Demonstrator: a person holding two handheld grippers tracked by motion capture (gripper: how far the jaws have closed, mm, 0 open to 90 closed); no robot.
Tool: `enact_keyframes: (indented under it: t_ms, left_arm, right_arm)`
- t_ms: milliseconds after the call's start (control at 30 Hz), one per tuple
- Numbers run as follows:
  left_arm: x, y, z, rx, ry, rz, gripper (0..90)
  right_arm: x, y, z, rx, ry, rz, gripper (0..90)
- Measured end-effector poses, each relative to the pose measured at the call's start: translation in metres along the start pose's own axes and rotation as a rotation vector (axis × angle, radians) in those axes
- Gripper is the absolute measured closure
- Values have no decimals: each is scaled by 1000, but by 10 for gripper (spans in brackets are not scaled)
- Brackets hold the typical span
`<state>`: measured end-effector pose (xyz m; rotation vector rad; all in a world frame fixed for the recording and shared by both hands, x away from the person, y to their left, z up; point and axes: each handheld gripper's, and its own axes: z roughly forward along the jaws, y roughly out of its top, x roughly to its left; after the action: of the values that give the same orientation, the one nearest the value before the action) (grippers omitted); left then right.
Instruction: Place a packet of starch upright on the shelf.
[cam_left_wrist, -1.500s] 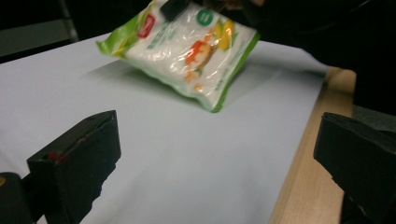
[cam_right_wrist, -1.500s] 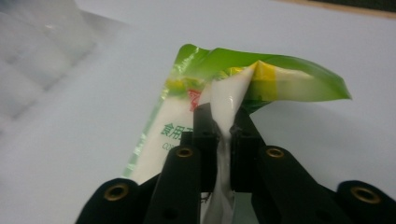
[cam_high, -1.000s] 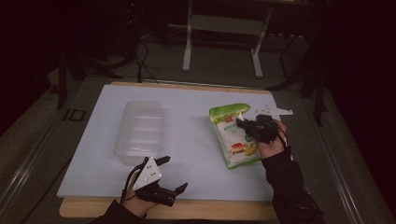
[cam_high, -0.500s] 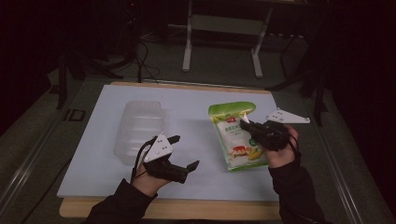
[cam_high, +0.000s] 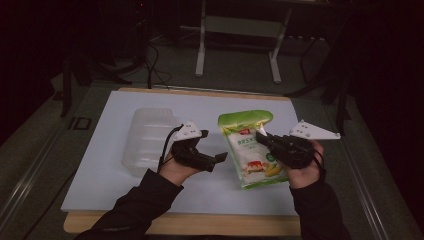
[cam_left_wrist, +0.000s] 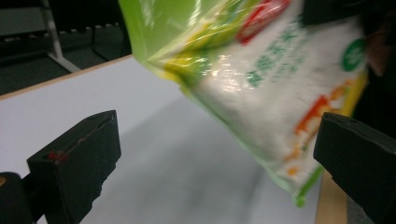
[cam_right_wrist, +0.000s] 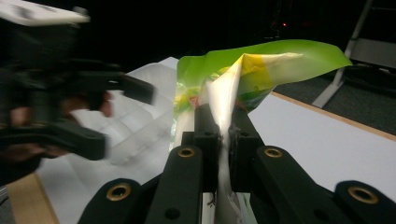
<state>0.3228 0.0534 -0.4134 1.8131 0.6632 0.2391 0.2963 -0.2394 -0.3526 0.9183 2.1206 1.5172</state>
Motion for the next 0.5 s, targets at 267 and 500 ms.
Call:
enact_keyframes:
  t_ms: [267,500]
  left_arm:
    - [11,2,16,-50,-73,7,9]
    - [11,7,21,-68,-124,-4,93]
  right_arm:
    - [9,3,-2,-10,31,-20,852]
    - [13,3,-4,-20,56,-27,852]
